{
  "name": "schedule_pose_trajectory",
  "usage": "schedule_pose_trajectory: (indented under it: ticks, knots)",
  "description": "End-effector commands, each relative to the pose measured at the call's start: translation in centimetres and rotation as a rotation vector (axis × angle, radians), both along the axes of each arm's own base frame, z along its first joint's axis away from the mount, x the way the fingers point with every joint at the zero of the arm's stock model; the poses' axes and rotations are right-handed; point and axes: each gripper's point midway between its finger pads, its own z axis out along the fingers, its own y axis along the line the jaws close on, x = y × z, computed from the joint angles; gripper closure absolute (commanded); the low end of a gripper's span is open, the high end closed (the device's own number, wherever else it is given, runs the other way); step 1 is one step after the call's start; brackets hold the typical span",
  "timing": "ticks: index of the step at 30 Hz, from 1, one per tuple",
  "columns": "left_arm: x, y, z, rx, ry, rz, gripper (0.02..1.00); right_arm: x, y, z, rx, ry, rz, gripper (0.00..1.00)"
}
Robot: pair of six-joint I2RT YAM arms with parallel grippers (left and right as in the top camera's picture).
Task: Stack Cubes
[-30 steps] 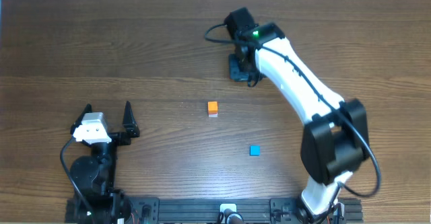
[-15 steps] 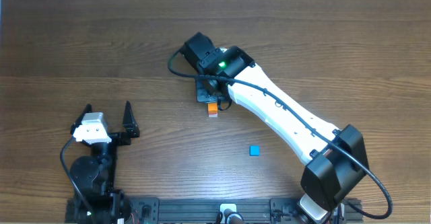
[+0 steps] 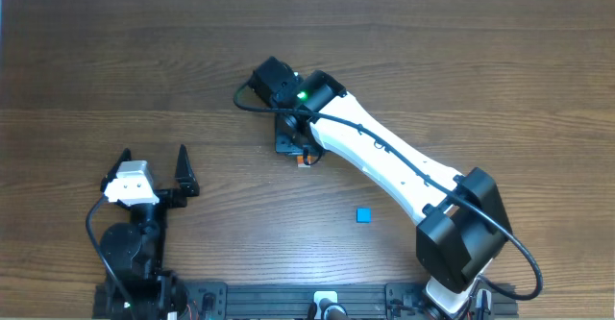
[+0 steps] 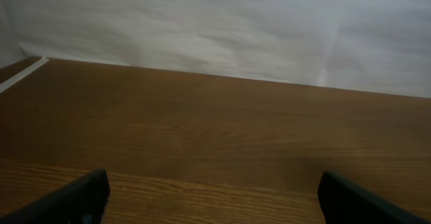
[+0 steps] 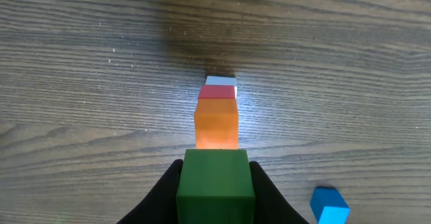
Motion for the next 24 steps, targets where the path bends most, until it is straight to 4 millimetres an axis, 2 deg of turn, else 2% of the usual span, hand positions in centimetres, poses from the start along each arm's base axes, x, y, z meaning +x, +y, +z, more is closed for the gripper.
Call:
schedule_pose_trajectory:
  ticks: [1, 9, 24]
  knots:
    - [0.0, -0.1, -0.1, 0.010, 0.001, -0.009, 0.018, 0.0, 0.4, -0.9, -0.010, 0.021, -0.009, 0.899]
    - [0.0, -0.1, -0.1, 0.010, 0.001, -0.009, 0.018, 0.0, 0.4, -2.3, -0.033, 0.050, -0.016, 0.893]
    - [0.0, -0.1, -0.1, 0.010, 0.001, -0.009, 0.020, 0.5, 0.4, -2.7, -0.045, 0.035, -0.019, 0.866]
